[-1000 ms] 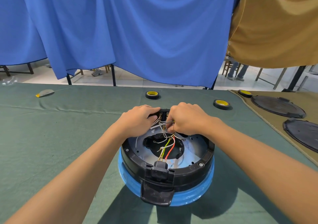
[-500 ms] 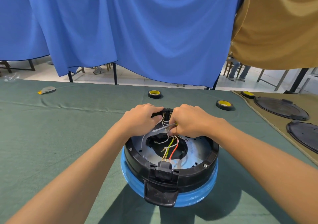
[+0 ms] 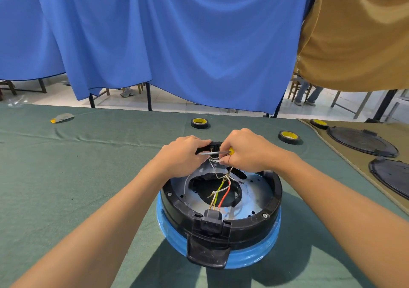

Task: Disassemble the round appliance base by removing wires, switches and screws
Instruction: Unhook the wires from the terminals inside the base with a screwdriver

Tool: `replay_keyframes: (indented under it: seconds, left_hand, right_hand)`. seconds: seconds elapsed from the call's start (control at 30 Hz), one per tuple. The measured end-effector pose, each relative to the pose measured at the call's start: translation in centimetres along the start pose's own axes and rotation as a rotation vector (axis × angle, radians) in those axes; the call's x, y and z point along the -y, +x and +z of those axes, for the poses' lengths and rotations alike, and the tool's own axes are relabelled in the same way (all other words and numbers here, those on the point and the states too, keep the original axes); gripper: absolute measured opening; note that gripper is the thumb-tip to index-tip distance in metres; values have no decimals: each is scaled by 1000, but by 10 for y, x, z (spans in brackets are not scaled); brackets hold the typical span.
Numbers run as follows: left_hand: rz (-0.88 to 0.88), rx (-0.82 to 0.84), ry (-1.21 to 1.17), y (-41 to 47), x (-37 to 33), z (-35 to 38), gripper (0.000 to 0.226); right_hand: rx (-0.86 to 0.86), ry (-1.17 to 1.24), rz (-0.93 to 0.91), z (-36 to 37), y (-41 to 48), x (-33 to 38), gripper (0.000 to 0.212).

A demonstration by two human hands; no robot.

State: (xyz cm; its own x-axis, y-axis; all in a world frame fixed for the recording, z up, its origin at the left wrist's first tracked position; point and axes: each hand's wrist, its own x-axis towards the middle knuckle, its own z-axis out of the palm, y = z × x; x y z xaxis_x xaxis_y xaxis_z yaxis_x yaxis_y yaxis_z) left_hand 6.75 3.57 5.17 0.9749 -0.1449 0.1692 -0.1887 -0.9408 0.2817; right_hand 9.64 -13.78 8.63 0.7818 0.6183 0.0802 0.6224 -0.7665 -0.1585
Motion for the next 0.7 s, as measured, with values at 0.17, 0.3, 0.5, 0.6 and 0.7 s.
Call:
replay_keyframes:
  seconds: [0.17,0.3,0.5,0.6,0.7]
  left_hand:
    - [-2,0,4,1,0,3,44]
    - [-17,-13,-11,1,-1,4,49]
    - [6,-32,93,-1,-7,5,52]
    - [28,-34,199,-3,-10,7,53]
    - [44,-27,285,-4,-12,6,53]
  right_hand:
    - [-142,169,-26,-20,-20,-11,13]
    - [-387,196,53,-23,-43,-37,11]
    - [-415,91,326,4,-71,-95,13]
    - [-372,23,443,22,-85,-123,12]
    - [-336,-70,520,35,-95,-144,14]
